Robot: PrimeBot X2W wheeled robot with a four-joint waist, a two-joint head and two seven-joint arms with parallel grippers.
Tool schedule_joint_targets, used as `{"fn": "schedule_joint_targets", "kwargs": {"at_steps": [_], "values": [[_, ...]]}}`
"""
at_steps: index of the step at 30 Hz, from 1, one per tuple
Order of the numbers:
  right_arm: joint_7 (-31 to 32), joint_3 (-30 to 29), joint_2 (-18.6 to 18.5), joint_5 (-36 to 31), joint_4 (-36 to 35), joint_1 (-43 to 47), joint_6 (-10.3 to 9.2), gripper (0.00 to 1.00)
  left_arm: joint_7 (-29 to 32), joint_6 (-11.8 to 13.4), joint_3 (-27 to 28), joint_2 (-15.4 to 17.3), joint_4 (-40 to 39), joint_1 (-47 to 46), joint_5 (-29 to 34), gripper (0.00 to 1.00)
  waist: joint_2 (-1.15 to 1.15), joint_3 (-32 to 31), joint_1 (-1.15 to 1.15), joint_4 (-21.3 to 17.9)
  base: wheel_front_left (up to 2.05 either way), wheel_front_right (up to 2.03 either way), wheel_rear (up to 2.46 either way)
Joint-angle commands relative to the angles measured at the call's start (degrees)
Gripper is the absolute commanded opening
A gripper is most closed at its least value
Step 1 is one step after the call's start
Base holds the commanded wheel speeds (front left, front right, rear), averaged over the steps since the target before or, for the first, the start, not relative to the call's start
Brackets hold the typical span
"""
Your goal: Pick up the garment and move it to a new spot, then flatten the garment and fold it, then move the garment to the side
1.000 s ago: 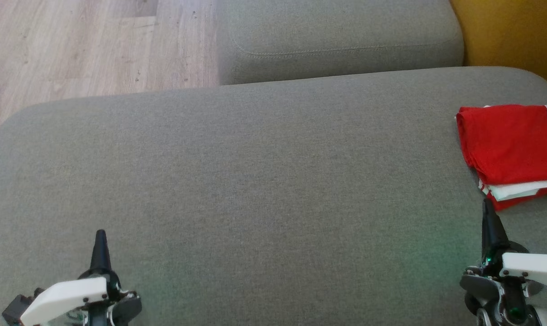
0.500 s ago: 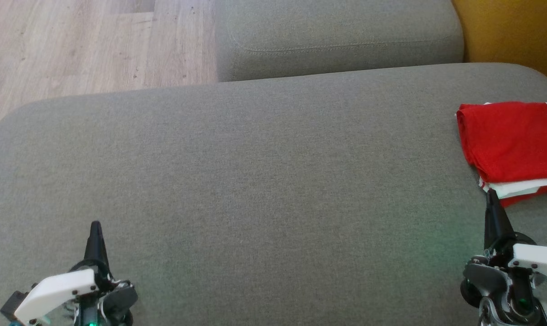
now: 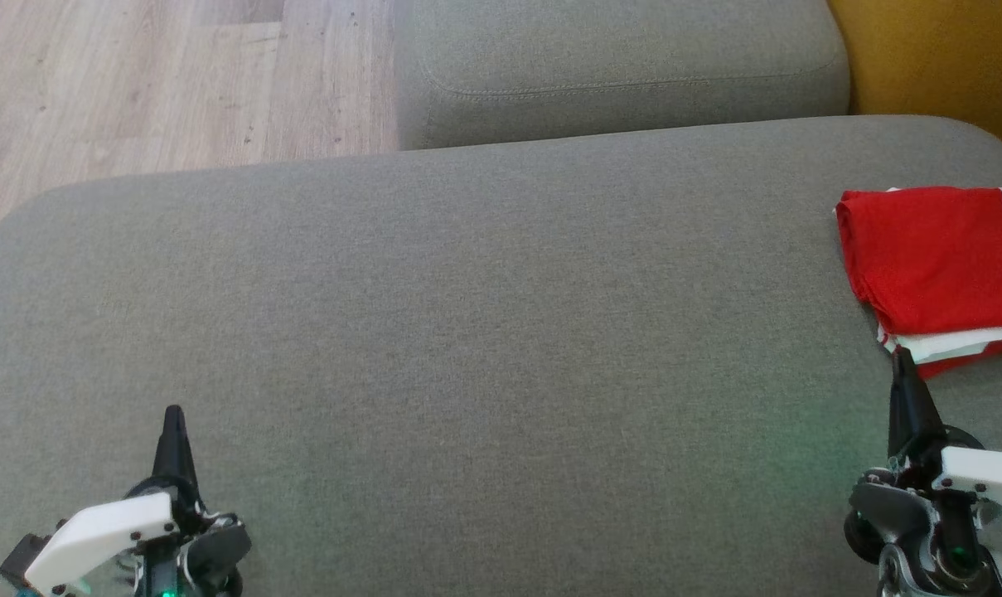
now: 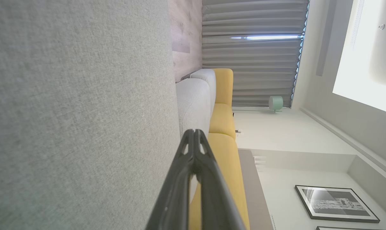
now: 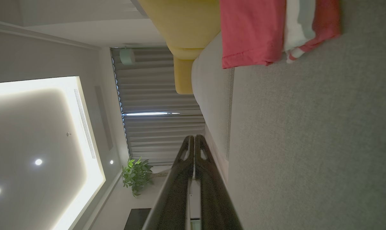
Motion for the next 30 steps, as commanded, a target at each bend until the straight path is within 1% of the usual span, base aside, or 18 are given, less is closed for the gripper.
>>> {"fn": "schedule_joint_targets", "kwargs": {"at_steps": [1, 30], "values": [[0.62, 1.03, -0.77, 0.14, -1.81, -2.93, 0.22, 0.00, 0.43, -0.40, 2.23, 0.45, -1.60, -2.79, 0.12, 0.00, 0.00, 0.00, 0.00, 0.00, 0.00, 0.00, 0.00], [1.02, 0.54, -0.42, -0.27, -1.78, -2.97, 0.22, 0.00, 0.90, -0.40, 2.81, 0.04, -1.57, -2.84, 0.60, 0.00, 0.00, 0.00, 0.00, 0.00, 0.00, 0.00, 0.00]]}}
